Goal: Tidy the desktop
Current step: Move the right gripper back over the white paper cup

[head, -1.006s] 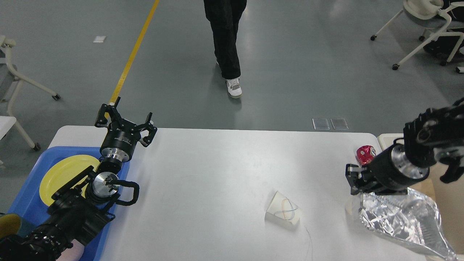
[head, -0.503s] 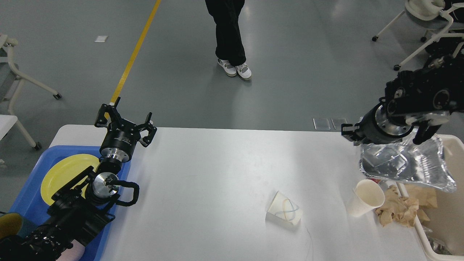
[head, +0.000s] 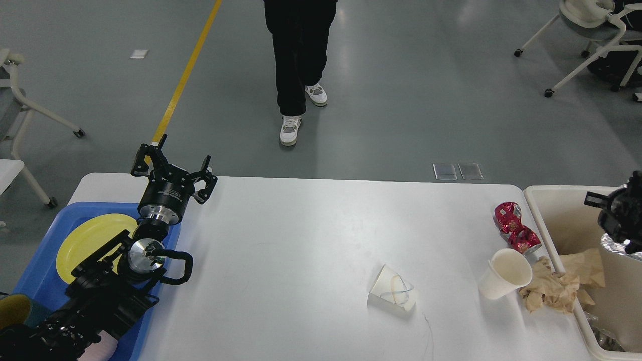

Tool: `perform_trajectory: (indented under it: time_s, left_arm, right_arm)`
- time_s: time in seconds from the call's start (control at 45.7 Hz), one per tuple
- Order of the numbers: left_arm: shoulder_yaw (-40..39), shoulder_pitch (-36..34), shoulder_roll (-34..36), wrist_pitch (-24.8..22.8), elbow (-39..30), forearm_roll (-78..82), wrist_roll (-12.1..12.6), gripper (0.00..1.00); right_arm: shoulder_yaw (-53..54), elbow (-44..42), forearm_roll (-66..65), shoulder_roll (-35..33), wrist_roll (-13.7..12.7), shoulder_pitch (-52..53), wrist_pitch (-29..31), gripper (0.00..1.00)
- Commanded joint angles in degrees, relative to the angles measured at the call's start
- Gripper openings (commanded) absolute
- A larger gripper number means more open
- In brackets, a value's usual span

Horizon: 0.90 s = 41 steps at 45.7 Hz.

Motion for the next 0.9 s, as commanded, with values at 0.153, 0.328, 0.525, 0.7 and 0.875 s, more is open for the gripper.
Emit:
perform_trajectory:
  time_s: [0.153,0.328,0.525,0.7,0.875]
  left_arm:
    - [0.0,-0.01,0.0,-0.02,-0.02,0.0,0.0,0.99]
    - [0.09,-0.09,0.0,-0.02,-0.02,-0.08,0.0,0.99]
    - [0.0,-0.09,-0.01,-0.02,0.06,0.0,0.0,1.0]
    - [0.0,-0.09,0.0,-0.02,0.06,0.0,0.0,0.99]
    - [0.0,-0.09,-0.01,-0.02,0.06,-0.08,0.0,0.99]
  right_arm:
    - [1.69,-7.04,3.65,2.76,0.0,-8.01,-1.61,1.0]
    - [3.19,-7.56,3.65,3.11,0.0,-6.79,-1.69,1.0]
    - [6.26,-5.2,3.92,4.6,0.0,2.16,-1.17,1.0]
    - [10.48,12.53,3.92,3.91,0.61,20.26,-0.9,1.0]
    - [10.13,48.03,2.78,0.65,1.49,43.2,-0.29,1.0]
